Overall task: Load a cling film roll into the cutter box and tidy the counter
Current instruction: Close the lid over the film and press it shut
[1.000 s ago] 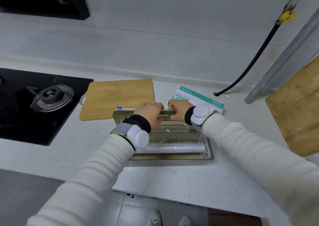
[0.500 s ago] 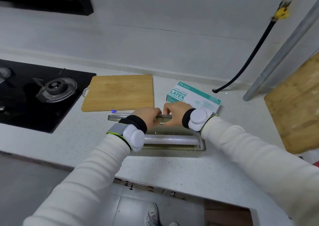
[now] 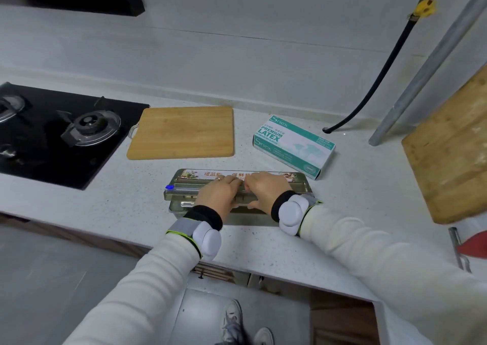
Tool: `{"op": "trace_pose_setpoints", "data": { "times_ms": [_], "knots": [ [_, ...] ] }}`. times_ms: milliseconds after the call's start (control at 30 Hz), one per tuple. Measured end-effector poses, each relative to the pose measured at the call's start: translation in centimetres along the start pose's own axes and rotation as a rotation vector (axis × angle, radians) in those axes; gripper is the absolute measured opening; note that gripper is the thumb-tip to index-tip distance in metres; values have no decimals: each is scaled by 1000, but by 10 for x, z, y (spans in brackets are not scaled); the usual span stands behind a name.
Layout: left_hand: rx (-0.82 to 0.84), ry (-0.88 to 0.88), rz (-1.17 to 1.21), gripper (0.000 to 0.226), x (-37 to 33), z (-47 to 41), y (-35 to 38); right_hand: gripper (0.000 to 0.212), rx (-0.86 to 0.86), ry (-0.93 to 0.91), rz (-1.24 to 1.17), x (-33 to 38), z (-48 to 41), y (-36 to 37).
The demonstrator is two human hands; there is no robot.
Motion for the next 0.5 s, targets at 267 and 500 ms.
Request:
{"op": "trace_pose_setpoints", "data": {
  "times_ms": [267, 500],
  "knots": [
    [-127, -19, 53, 61, -3, 15, 22, 34, -17, -19, 62, 5, 12, 21],
    [-121, -9, 22, 60, -8, 21, 32, 31, -123, -81, 104, 12, 20, 21]
  ]
}}
Point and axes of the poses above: each hand's wrist, its own z-axis away from the middle knuckle, its own y-axis out of the palm, x = y × z, the point moved 3 cm from there along -z, towards the middle knuckle, and after that the axes turned 12 degrees about -y, right-handed, at the moved point
